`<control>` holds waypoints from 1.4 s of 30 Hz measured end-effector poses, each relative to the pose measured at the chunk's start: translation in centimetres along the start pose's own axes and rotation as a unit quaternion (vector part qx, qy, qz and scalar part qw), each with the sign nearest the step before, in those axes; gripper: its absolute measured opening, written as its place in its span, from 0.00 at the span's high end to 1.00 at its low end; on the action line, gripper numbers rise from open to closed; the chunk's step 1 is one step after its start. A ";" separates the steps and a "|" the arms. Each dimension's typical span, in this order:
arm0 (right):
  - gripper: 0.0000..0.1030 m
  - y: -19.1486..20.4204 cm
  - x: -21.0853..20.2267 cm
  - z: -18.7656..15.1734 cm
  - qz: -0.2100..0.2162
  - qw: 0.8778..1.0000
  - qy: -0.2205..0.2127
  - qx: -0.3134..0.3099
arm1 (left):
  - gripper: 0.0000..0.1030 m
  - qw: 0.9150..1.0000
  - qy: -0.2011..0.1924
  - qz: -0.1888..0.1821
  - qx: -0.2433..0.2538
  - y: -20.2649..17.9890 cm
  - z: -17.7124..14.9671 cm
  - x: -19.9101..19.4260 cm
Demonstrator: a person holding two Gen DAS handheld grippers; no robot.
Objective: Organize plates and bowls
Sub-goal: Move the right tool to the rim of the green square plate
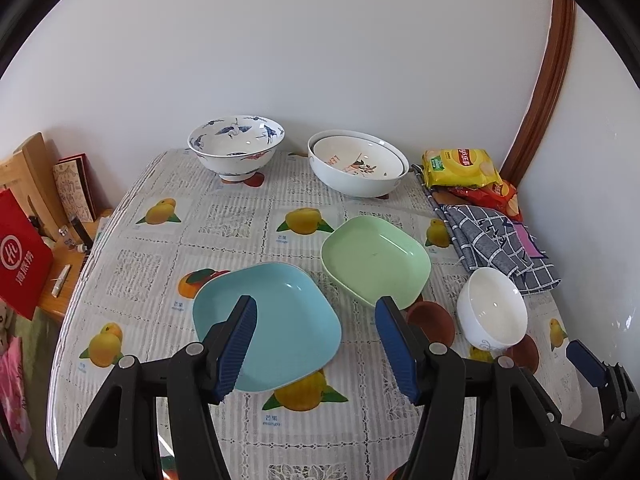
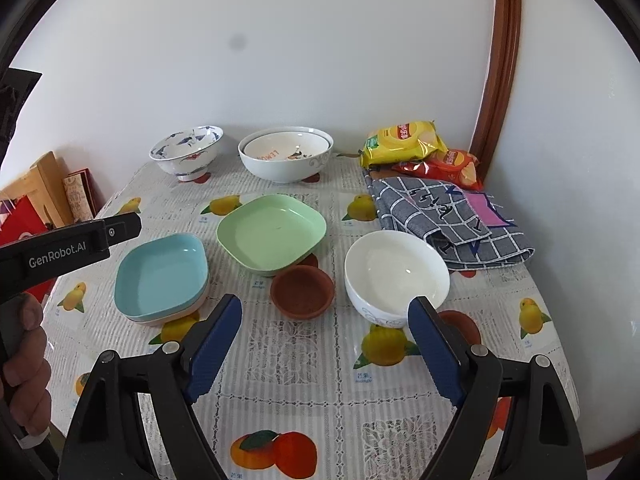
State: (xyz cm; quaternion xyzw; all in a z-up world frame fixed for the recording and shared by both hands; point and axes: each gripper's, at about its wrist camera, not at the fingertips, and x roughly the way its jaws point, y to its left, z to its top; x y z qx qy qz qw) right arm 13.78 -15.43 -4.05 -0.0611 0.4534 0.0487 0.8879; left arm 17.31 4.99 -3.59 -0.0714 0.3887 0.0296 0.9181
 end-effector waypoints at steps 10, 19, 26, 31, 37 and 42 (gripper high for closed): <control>0.25 0.4 3.7 3.2 0.022 0.999 0.032 0.022 | 0.42 1.000 0.002 0.014 0.002 0.5 2.6 2.9; 0.25 0.0 7.8 6.6 0.058 0.996 0.054 0.051 | 0.42 1.000 0.022 0.005 0.006 0.9 4.8 6.4; 0.25 0.8 10.3 8.0 0.036 0.998 0.046 0.025 | 0.42 0.999 0.046 0.002 -0.001 1.7 5.7 9.6; 0.25 0.6 12.5 8.6 0.035 0.998 0.049 0.021 | 0.42 0.998 0.066 0.002 -0.017 2.3 5.8 12.0; 0.27 0.0 15.2 8.9 0.046 0.996 0.065 0.032 | 0.42 0.997 0.080 0.000 -0.023 2.0 5.7 14.5; 0.42 0.3 17.7 8.9 0.027 0.996 0.079 0.011 | 0.42 0.996 0.086 -0.001 -0.010 1.1 5.8 16.1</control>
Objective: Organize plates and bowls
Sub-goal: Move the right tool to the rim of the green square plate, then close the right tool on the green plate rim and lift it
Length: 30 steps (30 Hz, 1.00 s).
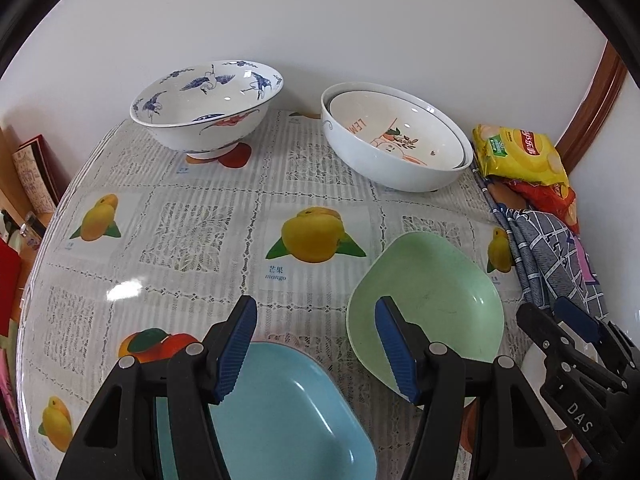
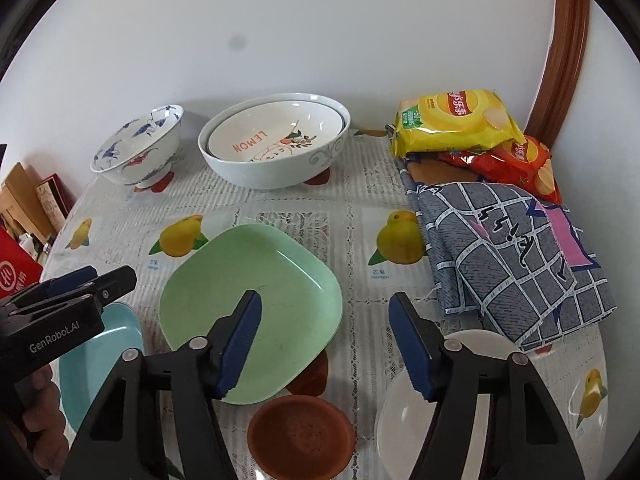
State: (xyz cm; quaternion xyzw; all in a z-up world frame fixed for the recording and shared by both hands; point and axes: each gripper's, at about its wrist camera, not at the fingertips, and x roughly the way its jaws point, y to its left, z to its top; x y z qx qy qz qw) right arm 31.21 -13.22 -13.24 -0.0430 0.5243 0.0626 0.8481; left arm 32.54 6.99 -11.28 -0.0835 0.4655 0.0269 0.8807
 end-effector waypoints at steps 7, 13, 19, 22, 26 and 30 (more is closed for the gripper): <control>0.53 -0.6 3.1 0.5 0.004 1.000 0.025 0.005 | 0.43 1.000 0.011 0.001 0.008 -1.1 0.3 2.2; 0.59 -0.3 4.9 0.8 -0.008 0.999 0.037 -0.001 | 0.44 0.999 0.027 0.005 0.019 -1.7 0.2 3.9; 0.65 0.0 7.1 0.7 -0.028 0.997 0.066 -0.011 | 0.60 0.999 0.041 0.007 0.023 -1.8 0.1 5.4; 0.66 0.0 7.6 0.7 -0.030 0.997 0.074 -0.010 | 0.68 0.999 0.047 0.006 0.025 -1.9 0.2 5.8; 0.77 -0.2 8.1 0.8 -0.030 0.996 0.086 -0.005 | 0.73 0.998 0.053 0.005 0.027 -2.1 0.1 6.3; 0.85 0.0 8.4 0.8 -0.030 0.995 0.094 -0.002 | 0.83 0.998 0.062 -0.012 0.021 -2.4 -0.1 6.7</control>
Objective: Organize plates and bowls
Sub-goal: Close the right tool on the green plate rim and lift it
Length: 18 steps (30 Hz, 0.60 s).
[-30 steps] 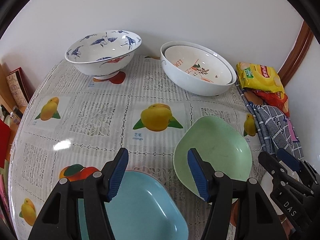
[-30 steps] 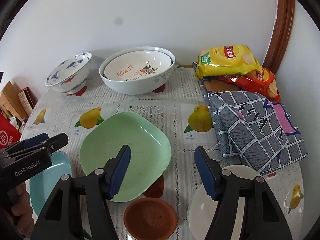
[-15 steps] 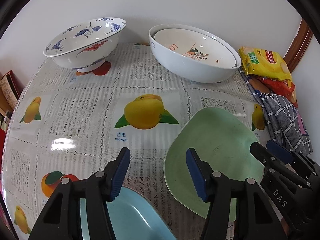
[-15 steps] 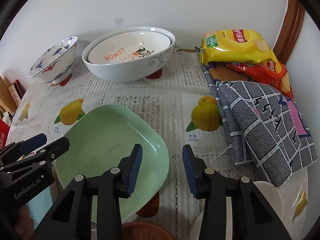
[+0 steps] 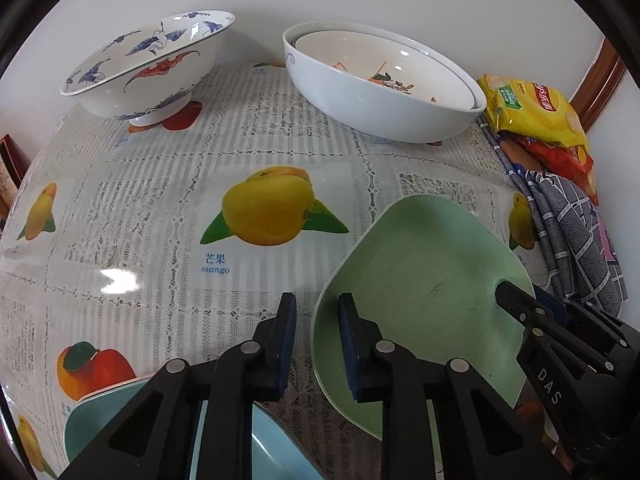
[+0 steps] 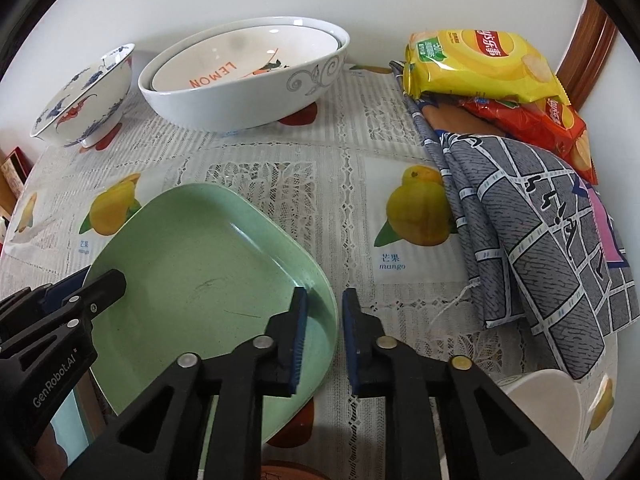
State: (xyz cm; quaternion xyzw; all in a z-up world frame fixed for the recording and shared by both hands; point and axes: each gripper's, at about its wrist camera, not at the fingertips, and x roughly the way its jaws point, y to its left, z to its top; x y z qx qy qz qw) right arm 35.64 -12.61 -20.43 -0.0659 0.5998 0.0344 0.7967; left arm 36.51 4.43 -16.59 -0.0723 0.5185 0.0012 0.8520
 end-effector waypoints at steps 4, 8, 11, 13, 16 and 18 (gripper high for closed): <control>0.86 0.0 0.1 -0.1 0.001 1.000 -0.003 0.003 | 0.88 1.000 -0.001 -0.003 0.004 -0.4 -0.2 -0.2; 0.90 -0.4 -0.4 -0.3 0.004 1.000 -0.018 0.017 | 0.89 1.000 -0.010 -0.003 0.003 -0.4 -0.3 -1.3; 0.91 -0.7 -1.6 -0.6 0.018 0.999 -0.028 0.029 | 0.89 1.000 -0.024 -0.003 0.009 -0.4 -0.4 -2.9; 0.91 -0.7 -2.5 -0.9 0.021 0.999 -0.037 0.030 | 0.89 1.000 -0.030 -0.008 0.004 -0.1 -0.6 -3.9; 0.91 -0.8 -4.1 -1.5 0.029 0.998 -0.047 0.037 | 0.89 0.999 -0.040 -0.013 0.004 0.1 -1.0 -5.5; 0.92 -1.0 -5.3 -2.0 0.033 0.997 -0.053 0.043 | 0.89 0.999 -0.045 -0.016 0.007 -0.1 -1.3 -6.7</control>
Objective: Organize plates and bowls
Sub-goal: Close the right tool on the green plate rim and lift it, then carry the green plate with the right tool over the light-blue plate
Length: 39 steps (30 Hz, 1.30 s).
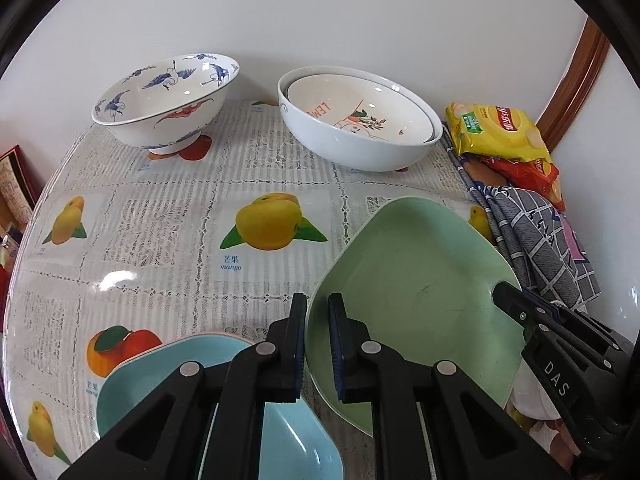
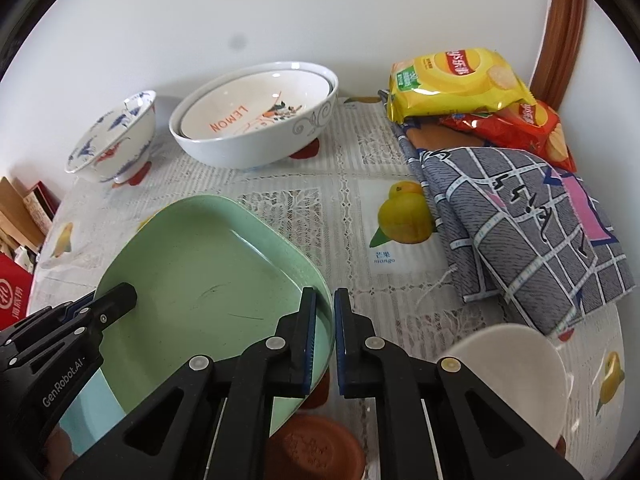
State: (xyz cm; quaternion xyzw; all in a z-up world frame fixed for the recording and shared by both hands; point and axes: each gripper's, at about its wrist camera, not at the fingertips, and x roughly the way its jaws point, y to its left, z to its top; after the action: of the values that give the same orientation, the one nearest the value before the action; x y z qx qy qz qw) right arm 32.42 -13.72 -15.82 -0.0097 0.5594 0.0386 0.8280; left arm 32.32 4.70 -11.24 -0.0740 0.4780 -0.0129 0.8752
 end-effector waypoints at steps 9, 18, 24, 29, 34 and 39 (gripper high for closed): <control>0.93 -0.6 -5.6 -2.3 0.002 1.000 -0.022 0.022 | 0.89 1.000 -0.021 -0.013 0.011 -1.0 -1.6 -4.5; 0.93 -0.9 -10.0 -5.0 -0.004 0.999 -0.038 0.038 | 0.89 0.999 -0.035 -0.022 0.018 -1.7 -4.2 -8.4; 0.93 -1.0 -12.3 -6.5 -0.005 0.998 -0.049 0.048 | 0.89 0.998 -0.044 -0.022 0.023 -2.0 -5.3 -10.4; 0.93 -0.9 -13.8 -7.4 -0.003 0.997 -0.058 0.051 | 0.89 0.998 -0.052 -0.025 0.025 -2.0 -5.9 -11.7; 0.93 -0.7 -14.9 -8.1 -0.001 0.996 -0.065 0.053 | 0.89 0.998 -0.059 -0.023 0.026 -1.8 -6.5 -12.8; 0.93 -0.2 -15.6 -8.6 0.003 0.996 -0.069 0.053 | 0.89 0.998 -0.063 -0.019 0.024 -1.4 -6.8 -13.6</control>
State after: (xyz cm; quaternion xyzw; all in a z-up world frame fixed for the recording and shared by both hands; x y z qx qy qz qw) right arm 18.68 -15.24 -4.61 0.0385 0.5025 0.0125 0.8636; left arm 19.30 3.74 -3.35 -0.0630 0.4198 -0.0363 0.9047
